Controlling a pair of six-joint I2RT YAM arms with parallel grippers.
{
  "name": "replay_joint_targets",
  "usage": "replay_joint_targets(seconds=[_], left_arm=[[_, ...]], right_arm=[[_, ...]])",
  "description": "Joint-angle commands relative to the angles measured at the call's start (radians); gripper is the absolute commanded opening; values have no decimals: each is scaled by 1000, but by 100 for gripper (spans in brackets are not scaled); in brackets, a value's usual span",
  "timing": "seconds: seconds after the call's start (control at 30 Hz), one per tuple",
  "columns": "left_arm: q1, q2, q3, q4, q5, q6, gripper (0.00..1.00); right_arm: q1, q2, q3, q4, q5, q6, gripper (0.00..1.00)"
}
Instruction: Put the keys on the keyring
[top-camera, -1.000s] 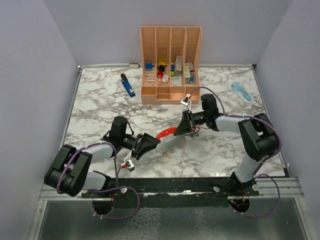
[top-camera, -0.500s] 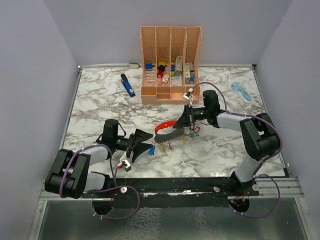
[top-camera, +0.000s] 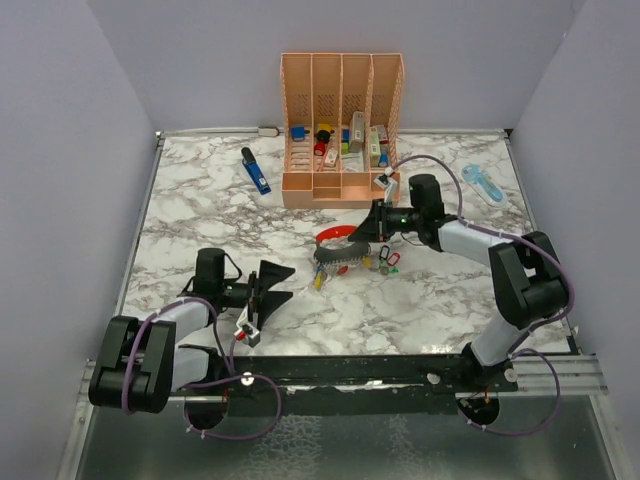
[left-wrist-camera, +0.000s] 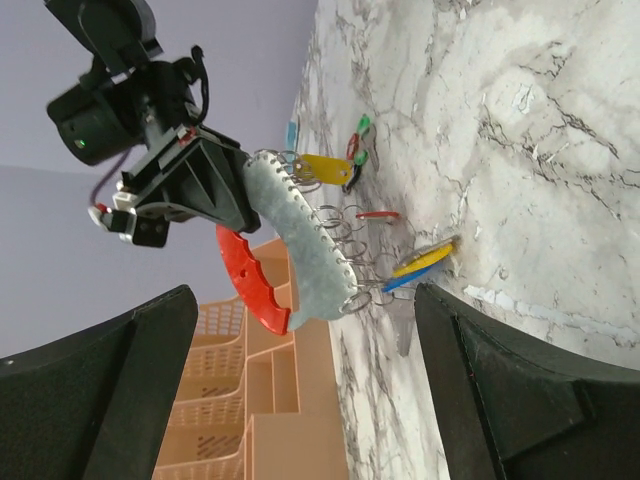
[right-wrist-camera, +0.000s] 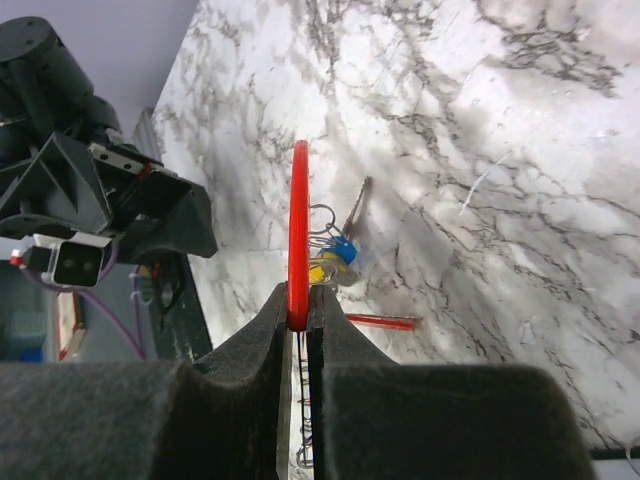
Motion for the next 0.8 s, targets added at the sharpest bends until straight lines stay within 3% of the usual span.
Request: replay_joint_targets(seconds=[0.0, 0.13, 0.27, 0.47, 0.67, 0.77], left_arm=[[29, -10, 14, -78, -36, 698, 93], [53, -10, 13, -89, -47, 698, 93], [61, -2, 33, -87, -66, 695, 93], [73, 13, 76, -89, -78, 657, 93], [74, 7, 97, -131, -90, 649, 93], [76, -23, 100, -114, -131, 526, 98]], right_arm=[[-6, -84, 41, -44, 148, -64, 3], [-6, -109, 43, -46, 173, -68, 7], [-6, -123, 63, -124, 238, -104, 32], [-6, -195, 57, -265, 427, -155, 51], [-6, -311, 49, -357, 677, -164, 57], [-6, -341, 61, -406, 746, -160, 62]])
